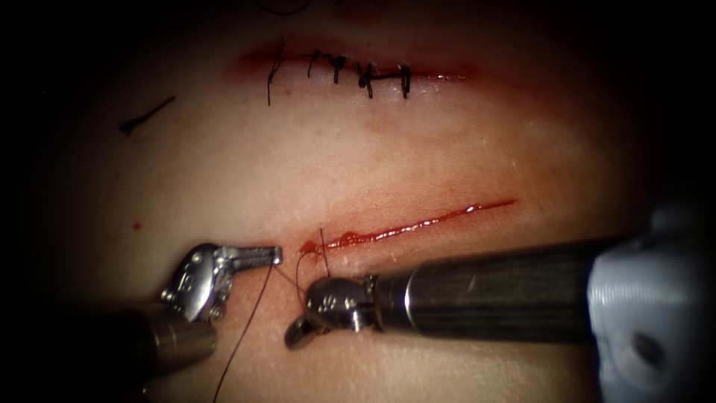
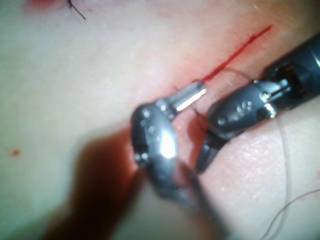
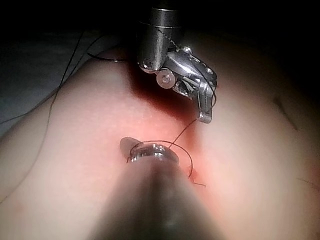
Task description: Wound Closure
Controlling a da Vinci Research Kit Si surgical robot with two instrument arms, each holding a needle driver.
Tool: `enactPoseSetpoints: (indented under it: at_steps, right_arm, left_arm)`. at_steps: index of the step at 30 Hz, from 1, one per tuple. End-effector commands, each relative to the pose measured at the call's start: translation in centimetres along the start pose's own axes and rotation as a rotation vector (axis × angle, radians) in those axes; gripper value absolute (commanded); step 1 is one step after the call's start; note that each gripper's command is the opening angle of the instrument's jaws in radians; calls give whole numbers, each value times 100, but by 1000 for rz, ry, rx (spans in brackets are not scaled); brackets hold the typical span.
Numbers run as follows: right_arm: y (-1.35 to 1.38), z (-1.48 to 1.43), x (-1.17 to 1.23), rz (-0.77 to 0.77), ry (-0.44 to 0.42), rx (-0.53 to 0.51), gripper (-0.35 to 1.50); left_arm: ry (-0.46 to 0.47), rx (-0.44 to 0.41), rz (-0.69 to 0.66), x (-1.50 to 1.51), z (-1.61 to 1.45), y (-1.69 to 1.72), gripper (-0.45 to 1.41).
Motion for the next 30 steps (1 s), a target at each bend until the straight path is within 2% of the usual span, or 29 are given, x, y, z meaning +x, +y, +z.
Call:
enactPoseSetpoints:
  at_steps: [1,8,9,12,18,30]
  right_arm:
    - [2,3,1,-2,5,-8,-35]
    - [19,-40,-6,60,77,-106,-35]
    - [23,-47,-9,88,115,-118,-35]
    - [30,-50,-15,120,158,-133,-35]
    - [40,-50,-25,150,185,-150,-35]
    - [67,-69,-40,204,272,-187,-35]
  left_arm:
    - [1,-2,-4,-9,2,0,-45]
    - [0,-3,-4,-9,1,5,-45]
    - [0,-3,-4,-9,1,7,-45]
    - [0,-3,-3,-9,1,11,-45]
    - [-1,-9,-6,-12,-4,26,-45]
    - [-32,-27,-36,-30,-8,77,-45]
